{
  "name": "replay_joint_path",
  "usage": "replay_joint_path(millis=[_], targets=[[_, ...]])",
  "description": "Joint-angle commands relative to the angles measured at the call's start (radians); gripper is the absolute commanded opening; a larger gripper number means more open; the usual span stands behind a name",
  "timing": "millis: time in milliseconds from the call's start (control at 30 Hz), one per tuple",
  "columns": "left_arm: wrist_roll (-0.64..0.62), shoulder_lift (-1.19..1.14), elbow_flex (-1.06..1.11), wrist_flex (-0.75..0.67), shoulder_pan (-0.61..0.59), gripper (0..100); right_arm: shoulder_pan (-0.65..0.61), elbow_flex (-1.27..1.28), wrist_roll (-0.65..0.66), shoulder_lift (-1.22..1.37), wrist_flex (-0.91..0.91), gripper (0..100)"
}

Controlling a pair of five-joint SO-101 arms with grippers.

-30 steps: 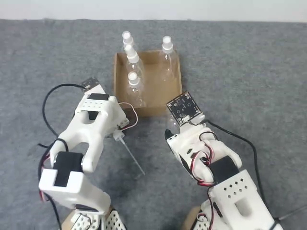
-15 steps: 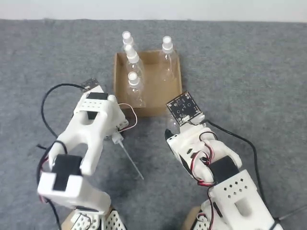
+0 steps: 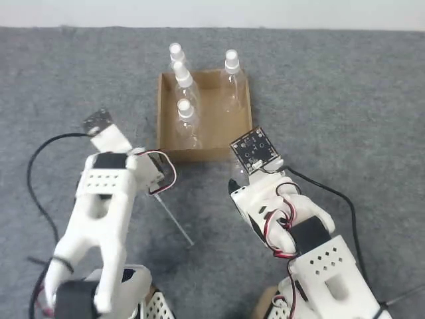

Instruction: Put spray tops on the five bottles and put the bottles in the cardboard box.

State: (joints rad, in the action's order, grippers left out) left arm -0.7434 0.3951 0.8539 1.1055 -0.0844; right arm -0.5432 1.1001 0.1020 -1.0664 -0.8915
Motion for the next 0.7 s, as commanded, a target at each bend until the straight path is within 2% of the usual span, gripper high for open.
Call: replay_joint_path(millis=[0, 300, 467, 667], targets=[[0.006, 0.199, 0.033, -0.025, -0.009, 1, 0.007, -0.009, -0.002, -0.035, 0.022, 11.1], [0.006, 0.434, 0.101, -0.023, -0.091, 1, -0.038, 0.012, 0.0, -0.042, 0.025, 11.1], [0.002, 0.526, 0.124, -0.021, -0.097, 1, -0.062, 0.023, 0.002, -0.041, 0.041, 11.1], [-0.08, 0.652, 0.171, -0.025, -0.097, 1, -0.064, 0.038, 0.061, -0.039, 0.051, 11.1]])
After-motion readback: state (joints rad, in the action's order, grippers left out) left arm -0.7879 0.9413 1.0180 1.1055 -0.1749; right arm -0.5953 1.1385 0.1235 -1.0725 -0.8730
